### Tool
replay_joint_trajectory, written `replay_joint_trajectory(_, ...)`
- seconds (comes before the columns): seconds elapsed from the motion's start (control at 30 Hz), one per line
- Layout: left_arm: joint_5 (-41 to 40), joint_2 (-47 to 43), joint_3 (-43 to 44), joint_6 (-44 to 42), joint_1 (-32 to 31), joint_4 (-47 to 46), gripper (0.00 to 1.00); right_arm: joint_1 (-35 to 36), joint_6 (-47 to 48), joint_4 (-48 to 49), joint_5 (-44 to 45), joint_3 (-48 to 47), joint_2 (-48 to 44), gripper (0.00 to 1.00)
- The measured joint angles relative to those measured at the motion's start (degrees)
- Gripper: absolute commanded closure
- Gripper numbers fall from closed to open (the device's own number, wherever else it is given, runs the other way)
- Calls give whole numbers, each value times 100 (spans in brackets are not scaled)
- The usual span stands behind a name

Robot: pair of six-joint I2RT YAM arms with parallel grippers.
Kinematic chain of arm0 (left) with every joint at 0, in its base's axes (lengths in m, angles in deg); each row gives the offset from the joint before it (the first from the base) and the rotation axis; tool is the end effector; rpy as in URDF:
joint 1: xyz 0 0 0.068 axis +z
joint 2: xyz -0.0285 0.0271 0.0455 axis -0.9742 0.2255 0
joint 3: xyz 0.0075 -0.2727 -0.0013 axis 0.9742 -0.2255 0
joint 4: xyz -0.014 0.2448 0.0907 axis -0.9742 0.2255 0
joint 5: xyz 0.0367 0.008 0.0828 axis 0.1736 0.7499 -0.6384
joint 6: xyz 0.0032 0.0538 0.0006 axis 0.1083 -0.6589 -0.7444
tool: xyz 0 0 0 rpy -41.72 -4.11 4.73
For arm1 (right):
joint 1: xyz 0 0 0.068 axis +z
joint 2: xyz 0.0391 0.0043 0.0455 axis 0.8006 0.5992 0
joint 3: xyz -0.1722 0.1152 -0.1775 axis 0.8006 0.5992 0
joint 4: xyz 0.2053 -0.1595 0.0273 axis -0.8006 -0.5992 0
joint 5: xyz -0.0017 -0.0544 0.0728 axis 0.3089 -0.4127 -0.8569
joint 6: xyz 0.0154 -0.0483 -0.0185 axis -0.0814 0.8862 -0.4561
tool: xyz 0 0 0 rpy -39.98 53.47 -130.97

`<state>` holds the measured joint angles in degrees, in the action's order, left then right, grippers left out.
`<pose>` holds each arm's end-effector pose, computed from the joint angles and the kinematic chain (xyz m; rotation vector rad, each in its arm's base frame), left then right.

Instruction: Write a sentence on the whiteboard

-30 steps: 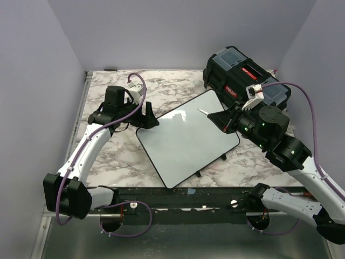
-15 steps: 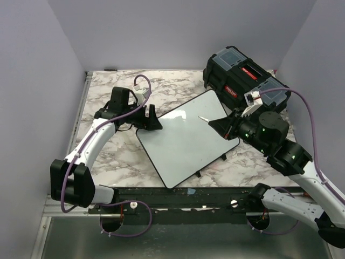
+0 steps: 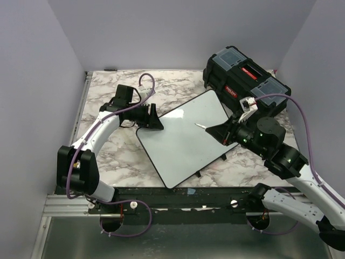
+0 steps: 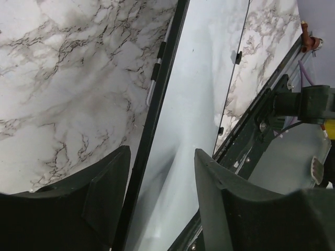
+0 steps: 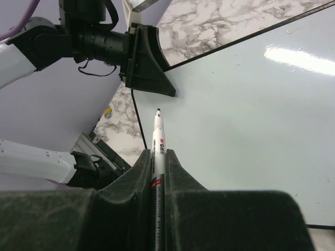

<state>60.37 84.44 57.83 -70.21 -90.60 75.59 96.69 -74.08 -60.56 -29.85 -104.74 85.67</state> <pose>0.2905 -0.0967 0.2740 0.4484 2.3886 -1.1553 0.1182 0.1137 0.3827 -0.1991 1.8532 0.9866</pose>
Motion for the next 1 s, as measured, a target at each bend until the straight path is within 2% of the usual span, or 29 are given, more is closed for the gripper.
replay_joint_trajectory(0.1, 63, 125, 151, 17, 0, 9, 60, 0, 0, 9, -48, 28, -66, 99)
replay_joint_trajectory(0.27, 295, 262, 317, 57, 2, 11, 65, 0, -2, 160, -118, 151, -214, 99)
replay_joint_trajectory(0.63, 649, 643, 632, -20, 0, 142, 66, 0, -17, 267, -387, 385, -212, 99)
replay_joint_trajectory(1.0, 813, 693, 949, -323, 2, 531, 96, 0, -44, 293, -527, 385, -164, 99)
